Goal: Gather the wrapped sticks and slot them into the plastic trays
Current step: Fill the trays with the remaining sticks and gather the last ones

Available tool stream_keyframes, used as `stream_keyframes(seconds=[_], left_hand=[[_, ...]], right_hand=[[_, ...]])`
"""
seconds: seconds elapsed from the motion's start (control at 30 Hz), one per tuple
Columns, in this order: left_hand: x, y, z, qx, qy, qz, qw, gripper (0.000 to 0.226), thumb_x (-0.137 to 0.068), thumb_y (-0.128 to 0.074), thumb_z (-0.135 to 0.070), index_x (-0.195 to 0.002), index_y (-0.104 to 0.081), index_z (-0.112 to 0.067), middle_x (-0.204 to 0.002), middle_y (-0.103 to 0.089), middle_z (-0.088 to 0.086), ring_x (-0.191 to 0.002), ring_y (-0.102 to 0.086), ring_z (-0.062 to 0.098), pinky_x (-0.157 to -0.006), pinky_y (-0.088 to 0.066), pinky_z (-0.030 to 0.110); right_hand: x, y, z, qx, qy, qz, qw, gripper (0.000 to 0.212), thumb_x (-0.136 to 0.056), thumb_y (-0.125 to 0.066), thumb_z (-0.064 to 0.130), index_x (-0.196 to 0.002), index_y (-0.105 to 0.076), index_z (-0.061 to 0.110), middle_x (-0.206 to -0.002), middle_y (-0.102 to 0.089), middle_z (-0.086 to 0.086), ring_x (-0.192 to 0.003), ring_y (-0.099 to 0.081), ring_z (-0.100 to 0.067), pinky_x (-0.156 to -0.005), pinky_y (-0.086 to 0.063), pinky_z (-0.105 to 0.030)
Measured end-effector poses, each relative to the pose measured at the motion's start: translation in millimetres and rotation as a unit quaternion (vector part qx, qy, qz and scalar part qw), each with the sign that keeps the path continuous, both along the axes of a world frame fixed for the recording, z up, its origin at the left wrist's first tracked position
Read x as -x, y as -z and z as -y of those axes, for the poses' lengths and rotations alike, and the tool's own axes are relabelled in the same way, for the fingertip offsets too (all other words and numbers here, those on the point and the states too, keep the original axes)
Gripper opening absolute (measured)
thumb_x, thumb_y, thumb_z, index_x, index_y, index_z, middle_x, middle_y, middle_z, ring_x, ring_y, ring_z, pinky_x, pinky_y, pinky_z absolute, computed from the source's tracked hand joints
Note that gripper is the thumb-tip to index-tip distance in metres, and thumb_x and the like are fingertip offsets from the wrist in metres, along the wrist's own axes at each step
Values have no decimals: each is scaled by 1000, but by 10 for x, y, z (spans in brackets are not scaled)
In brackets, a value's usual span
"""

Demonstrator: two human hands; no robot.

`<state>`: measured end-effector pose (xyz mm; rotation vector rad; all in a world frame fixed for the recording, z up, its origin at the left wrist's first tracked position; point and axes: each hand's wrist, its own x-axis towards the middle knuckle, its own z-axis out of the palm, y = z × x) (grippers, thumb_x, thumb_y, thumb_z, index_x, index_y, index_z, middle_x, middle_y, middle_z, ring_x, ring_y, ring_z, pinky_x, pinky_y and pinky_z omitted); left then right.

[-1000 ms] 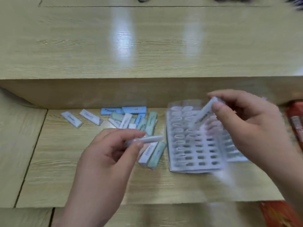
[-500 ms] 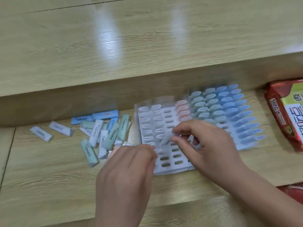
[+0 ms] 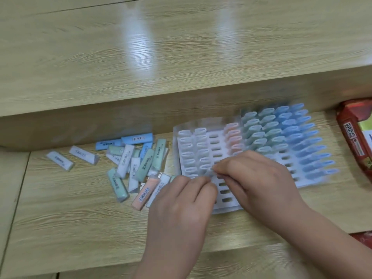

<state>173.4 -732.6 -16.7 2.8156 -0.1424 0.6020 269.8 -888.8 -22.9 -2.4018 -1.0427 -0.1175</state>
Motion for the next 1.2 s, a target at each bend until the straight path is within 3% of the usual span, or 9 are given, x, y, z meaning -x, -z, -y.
stream_keyframes(seconds=[0.1, 0.3, 0.4, 0.53, 0.63, 0.8, 0.97, 1.07, 1.2], left_hand=[[-17, -22, -15, 1, -12, -42, 999, 13, -84, -65, -13, -89, -76, -19, -99, -72, -3, -78, -60, 21, -66, -40, 30], [81, -7, -96, 42, -44, -93, 994, 26, -80, -74, -22, -105, -74, -29, -91, -55, -4, -75, -51, 17, -51, -33, 26], [225, 63, -288, 136, -62, -65, 987, 24, -90, -58, -25, -109, -73, -26, -94, -58, -5, -78, -57, 14, -51, -45, 28], [403, 174, -809, 265, -262, -84, 924, 13, -94, -63, -30, -104, -71, -28, -95, -59, -13, -75, -58, 5, -61, -49, 27], [364, 234, -1131, 238, -354, -169, 889, 36, -87, -59, -49, -116, -63, -27, -105, -55, -9, -92, -59, 13, -72, -52, 38], [208, 234, -1147, 206, -329, -251, 887, 36, -82, -67, -56, -104, -58, -30, -103, -44, -8, -98, -57, 19, -75, -49, 37], [219, 323, -1177, 199, -336, -261, 883, 34, -82, -68, -57, -101, -58, -31, -103, -41, -8, -102, -53, 18, -73, -48, 35], [224, 343, -1250, 207, -355, -243, 879, 28, -82, -73, -49, -97, -59, -29, -99, -39, -9, -100, -55, 19, -71, -42, 31], [243, 349, -1389, 259, -362, -199, 873, 24, -79, -79, -33, -85, -56, -29, -93, -49, -11, -90, -57, 18, -71, -45, 36]], right_hand=[[-24, -15, 7, 12, -30, 27, 999, 25, -78, -64, 1, -93, -76, 18, -96, -72, 6, -84, -66, -26, -52, -53, -37], [34, -39, -62, 34, -37, 64, 997, 30, -86, -48, 9, -89, -77, 17, -96, -69, -2, -80, -63, -29, -41, -47, -39], [66, -83, -194, -24, -2, 38, 999, 28, -84, -53, 4, -94, -77, 16, -97, -69, 0, -85, -63, -27, -58, -52, -39], [67, -171, -732, -17, -51, 23, 998, 25, -83, -62, 6, -103, -73, 17, -97, -70, 5, -88, -62, -23, -75, -45, -29], [-22, -163, -1262, 55, -114, 10, 992, 33, -84, -67, 8, -113, -70, 22, -110, -70, 7, -98, -61, -24, -79, -52, -34], [-271, 23, -1890, 151, -204, 10, 967, 45, -96, -49, 19, -137, -51, 39, -139, -49, 15, -116, -46, -18, -89, -45, -33], [-354, 143, -2106, 214, -246, 38, 945, 32, -97, -49, 30, -126, -57, 40, -122, -52, 8, -110, -48, -18, -68, -28, -28], [-320, 154, -2142, 202, -216, 43, 954, 22, -96, -51, 32, -117, -56, 32, -115, -55, 9, -108, -50, -17, -65, -32, -28], [-293, 84, -2098, 148, -174, -42, 973, 22, -95, -55, 37, -116, -54, 32, -109, -54, 8, -105, -52, -17, -71, -44, -31]])
